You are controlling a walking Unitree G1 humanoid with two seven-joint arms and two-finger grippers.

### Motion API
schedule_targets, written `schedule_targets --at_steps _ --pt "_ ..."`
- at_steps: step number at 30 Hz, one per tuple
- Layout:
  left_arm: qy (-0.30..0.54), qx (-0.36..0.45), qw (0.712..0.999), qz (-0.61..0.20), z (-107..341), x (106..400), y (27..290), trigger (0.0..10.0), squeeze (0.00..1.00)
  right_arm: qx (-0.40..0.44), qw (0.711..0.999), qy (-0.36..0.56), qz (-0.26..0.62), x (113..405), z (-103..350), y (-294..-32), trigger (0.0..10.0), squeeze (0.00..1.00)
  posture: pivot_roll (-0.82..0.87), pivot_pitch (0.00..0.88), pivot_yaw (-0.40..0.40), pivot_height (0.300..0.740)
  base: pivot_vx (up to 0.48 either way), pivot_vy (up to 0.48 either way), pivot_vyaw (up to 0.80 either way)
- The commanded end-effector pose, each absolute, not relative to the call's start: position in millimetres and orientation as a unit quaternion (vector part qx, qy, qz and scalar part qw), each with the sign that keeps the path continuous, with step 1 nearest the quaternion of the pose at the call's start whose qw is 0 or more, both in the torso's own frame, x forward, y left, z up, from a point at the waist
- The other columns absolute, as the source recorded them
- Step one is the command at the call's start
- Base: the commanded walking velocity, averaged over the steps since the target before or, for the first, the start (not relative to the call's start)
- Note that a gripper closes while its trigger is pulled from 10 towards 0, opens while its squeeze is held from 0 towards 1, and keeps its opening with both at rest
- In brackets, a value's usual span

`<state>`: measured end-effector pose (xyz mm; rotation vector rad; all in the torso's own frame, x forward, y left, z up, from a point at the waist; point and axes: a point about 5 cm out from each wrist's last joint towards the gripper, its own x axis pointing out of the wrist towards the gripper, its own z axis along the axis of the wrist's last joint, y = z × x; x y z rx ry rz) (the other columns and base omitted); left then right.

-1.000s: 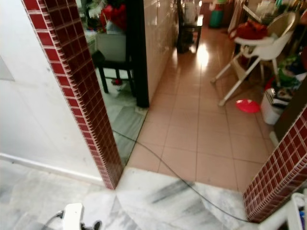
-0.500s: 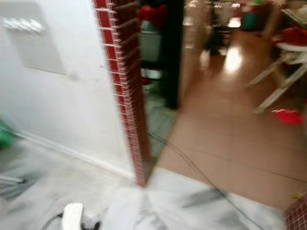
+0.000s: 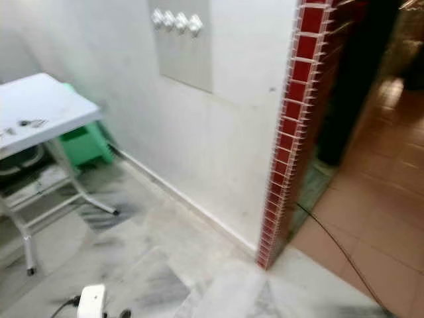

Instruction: Hang keys on a hook

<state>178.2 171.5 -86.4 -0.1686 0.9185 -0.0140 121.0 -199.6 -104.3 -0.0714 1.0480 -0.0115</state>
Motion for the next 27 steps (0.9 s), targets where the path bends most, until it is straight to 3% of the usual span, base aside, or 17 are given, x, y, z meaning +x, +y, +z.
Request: schedule_targets --at_steps 1,7,27 --pt "0.438 -0.069 0.896 0.006 -84.1 180.4 183.6 10.0 0.0 -0.026 0.863 0.505 0.003 119.1 -106.2 -191.2 10.0 0.0 -0.07 0.0 0.035 0.74 0.0 0.476 0.8" --pt "0.438 -0.07 0.896 0.007 -84.2 180.2 184.0 10.0 0.0 -0.026 0.862 0.506 0.005 118.9 -106.3 -190.9 10.0 0.0 -0.07 0.0 0.034 0.74 0.0 0.476 0.8" --pt "0.446 -0.068 0.892 0.017 -86.6 175.2 185.5 10.0 0.0 -0.029 0.86 0.509 0.008 116.2 -107.0 -191.1 10.0 0.0 -0.06 0.0 0.028 0.74 0.0 0.0 0.8"
